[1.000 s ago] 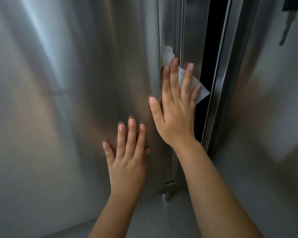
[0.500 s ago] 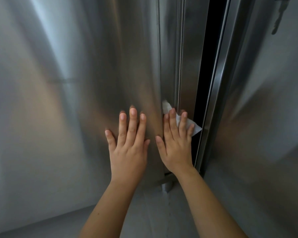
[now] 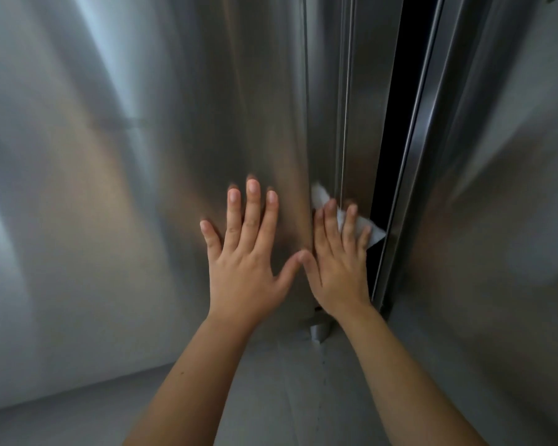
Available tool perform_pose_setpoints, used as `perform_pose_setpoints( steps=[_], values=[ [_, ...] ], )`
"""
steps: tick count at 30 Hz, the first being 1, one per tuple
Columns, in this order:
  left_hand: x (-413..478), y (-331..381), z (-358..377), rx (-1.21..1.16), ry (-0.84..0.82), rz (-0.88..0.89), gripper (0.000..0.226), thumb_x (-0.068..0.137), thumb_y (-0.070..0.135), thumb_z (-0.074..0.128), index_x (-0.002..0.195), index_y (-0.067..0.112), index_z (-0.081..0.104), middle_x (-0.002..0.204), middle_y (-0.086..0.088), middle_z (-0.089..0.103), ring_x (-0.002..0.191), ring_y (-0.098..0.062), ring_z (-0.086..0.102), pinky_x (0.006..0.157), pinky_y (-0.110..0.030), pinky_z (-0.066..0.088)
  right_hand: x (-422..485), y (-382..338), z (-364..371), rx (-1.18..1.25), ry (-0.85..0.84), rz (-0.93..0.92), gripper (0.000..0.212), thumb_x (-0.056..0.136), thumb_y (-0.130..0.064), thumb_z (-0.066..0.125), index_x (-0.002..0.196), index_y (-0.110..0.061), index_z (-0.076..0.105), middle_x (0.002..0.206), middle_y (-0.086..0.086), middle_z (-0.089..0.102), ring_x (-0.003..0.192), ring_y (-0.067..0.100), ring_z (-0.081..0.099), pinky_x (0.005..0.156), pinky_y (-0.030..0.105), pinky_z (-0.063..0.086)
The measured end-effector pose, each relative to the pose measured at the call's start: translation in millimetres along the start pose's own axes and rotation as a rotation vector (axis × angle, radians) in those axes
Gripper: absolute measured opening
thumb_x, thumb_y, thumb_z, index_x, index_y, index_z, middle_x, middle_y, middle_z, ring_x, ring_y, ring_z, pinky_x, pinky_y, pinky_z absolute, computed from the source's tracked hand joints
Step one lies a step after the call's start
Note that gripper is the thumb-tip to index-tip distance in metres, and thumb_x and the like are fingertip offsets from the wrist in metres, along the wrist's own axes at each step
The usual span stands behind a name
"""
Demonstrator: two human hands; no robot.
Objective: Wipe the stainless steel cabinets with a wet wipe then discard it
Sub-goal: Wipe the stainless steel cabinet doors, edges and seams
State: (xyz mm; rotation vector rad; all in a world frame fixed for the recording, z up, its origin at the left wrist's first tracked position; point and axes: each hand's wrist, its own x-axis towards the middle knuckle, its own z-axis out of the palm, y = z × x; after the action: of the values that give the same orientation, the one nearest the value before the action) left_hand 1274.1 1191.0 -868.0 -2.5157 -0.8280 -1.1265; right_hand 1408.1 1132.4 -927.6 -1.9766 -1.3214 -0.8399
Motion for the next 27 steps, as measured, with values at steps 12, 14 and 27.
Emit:
perform_pose_setpoints(
  steps=[12,14,27],
  values=[
    [-0.1,1.9,-3.8,-0.055,-0.046,-0.02,0.08,0.087,0.058,0.037,0.146,0.014,0.007,0.151,-0.003,-0.007,0.14,-0.014,-0.021,0.109,-0.059,-0.001,22.1,-10.0,-7.4,0.099,0.079,0.046,0.058,0.099,-0.043,0.013,0.145,-0.008,0.005,0.151,0.004,-0.001,0.139,0.019,-0.023,0.112,0.05,-0.006],
    [0.9,2.8,-4.9,-0.063,-0.072,-0.02,0.077,0.089,0.057,0.034,0.146,0.014,0.004,0.151,-0.003,-0.011,0.139,-0.013,-0.024,0.108,-0.061,-0.002,40.3,-12.5,-15.3,0.12,0.125,0.05,0.058,0.099,-0.041,0.018,0.145,-0.008,0.009,0.15,0.001,0.003,0.138,0.018,-0.023,0.112,0.05,-0.006],
    [2.8,2.9,-11.0,-0.067,-0.16,-0.021,0.074,0.091,0.054,0.028,0.144,0.016,-0.006,0.149,-0.001,-0.019,0.136,-0.015,-0.031,0.107,-0.058,-0.01,-39.0,3.5,28.0,0.006,0.001,0.029,0.056,0.099,-0.042,0.006,0.147,-0.02,-0.015,0.153,-0.007,-0.024,0.141,0.019,-0.019,0.111,0.05,0.0]
  ],
)
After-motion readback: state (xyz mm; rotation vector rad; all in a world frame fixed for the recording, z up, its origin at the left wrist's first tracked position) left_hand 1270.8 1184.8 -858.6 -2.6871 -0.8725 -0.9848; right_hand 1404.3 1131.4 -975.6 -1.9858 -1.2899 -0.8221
